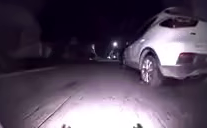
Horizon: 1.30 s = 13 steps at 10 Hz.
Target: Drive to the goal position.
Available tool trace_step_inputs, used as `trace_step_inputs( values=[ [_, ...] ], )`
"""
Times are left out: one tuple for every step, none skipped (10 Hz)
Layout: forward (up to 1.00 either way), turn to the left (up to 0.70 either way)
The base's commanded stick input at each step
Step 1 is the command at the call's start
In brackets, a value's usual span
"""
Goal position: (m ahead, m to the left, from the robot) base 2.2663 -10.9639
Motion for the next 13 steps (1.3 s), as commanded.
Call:
trace_step_inputs(
  values=[
    [0.6, 0.0],
    [0.6, 0.0],
    [0.6, 0.0],
    [0.6, 0.0],
    [0.6, 0.0],
    [0.6, 0.0],
    [0.6, 0.0],
    [0.6, 0.0],
    [0.6, -0.05],
    [0.6, -0.15],
    [0.6, -0.15],
    [0.6, -0.15],
    [0.6, -0.15]
  ],
)
